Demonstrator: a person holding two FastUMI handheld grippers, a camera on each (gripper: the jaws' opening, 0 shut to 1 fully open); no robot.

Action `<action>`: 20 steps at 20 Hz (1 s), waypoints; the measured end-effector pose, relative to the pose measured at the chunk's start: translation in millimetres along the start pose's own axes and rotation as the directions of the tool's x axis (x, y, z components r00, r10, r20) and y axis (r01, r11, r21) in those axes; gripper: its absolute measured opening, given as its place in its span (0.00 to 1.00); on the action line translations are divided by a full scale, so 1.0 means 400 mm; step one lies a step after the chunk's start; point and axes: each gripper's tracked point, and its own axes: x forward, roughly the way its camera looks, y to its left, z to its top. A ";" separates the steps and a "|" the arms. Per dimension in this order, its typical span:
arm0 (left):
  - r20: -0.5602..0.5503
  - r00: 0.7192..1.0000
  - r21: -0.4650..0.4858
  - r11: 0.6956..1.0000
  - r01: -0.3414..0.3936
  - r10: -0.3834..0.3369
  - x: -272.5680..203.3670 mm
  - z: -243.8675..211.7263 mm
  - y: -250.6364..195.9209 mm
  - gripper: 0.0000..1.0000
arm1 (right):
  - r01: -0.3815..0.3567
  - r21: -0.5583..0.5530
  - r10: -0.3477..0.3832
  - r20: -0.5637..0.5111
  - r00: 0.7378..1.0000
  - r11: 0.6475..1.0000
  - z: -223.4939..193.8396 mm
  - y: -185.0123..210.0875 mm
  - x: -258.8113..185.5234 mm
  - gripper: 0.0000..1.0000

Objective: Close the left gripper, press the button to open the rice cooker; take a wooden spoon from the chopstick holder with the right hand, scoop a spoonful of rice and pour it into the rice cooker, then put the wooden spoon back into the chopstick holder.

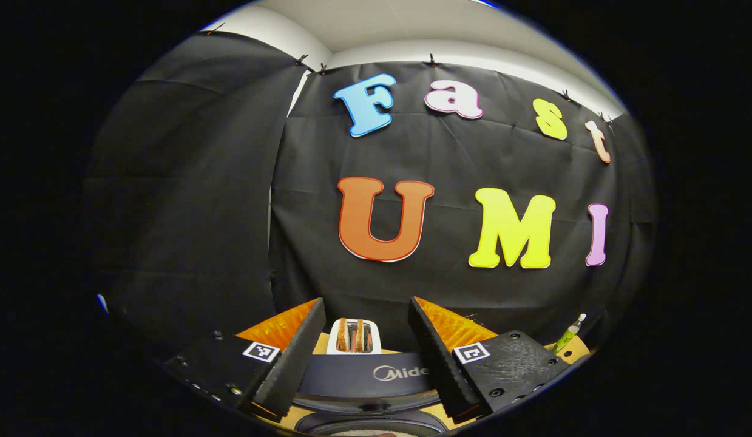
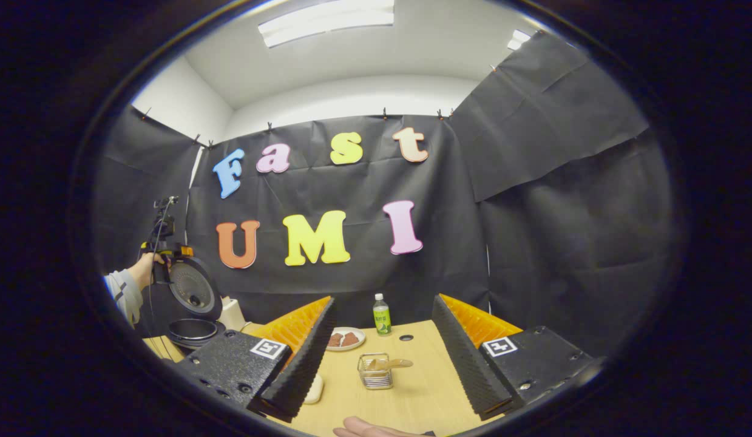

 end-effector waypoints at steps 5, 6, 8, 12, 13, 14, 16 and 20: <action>-0.055 0.998 0.018 1.000 -0.019 0.020 -0.057 -0.023 -0.003 0.91 | -0.065 0.029 0.065 0.008 0.998 0.997 -0.004 0.022 -0.038 1.00; -0.069 0.997 0.024 0.999 -0.022 0.023 -0.071 -0.030 -0.003 0.91 | -0.071 0.023 0.071 0.006 0.997 0.997 -0.011 0.026 -0.047 1.00; -0.117 0.993 0.015 1.000 -0.017 0.019 -0.111 -0.052 -0.009 0.91 | -0.079 0.025 0.079 0.011 0.997 0.997 -0.009 0.031 -0.067 1.00; -0.169 0.986 0.027 1.000 0.006 -0.002 -0.189 -0.098 -0.022 0.90 | -0.094 0.057 0.093 0.016 0.996 0.994 -0.029 0.031 -0.097 1.00; -0.185 0.983 0.030 1.000 0.009 -0.003 -0.208 -0.115 -0.025 0.90 | -0.100 0.065 0.100 0.009 0.995 0.993 -0.038 0.032 -0.104 1.00; -0.195 0.981 0.036 0.999 0.007 0.000 -0.229 -0.128 -0.024 0.90 | -0.110 0.070 0.110 -0.001 0.994 0.992 -0.050 0.034 -0.111 0.92; -0.184 0.983 0.068 0.998 0.001 0.012 -0.264 -0.150 -0.028 0.90 | -0.137 0.068 0.138 -0.008 0.990 0.988 -0.071 0.037 -0.130 1.00; -0.243 0.970 0.121 0.992 0.022 0.008 -0.316 -0.258 -0.052 0.89 | -0.140 0.066 0.143 -0.048 0.988 0.988 -0.120 0.025 -0.153 0.92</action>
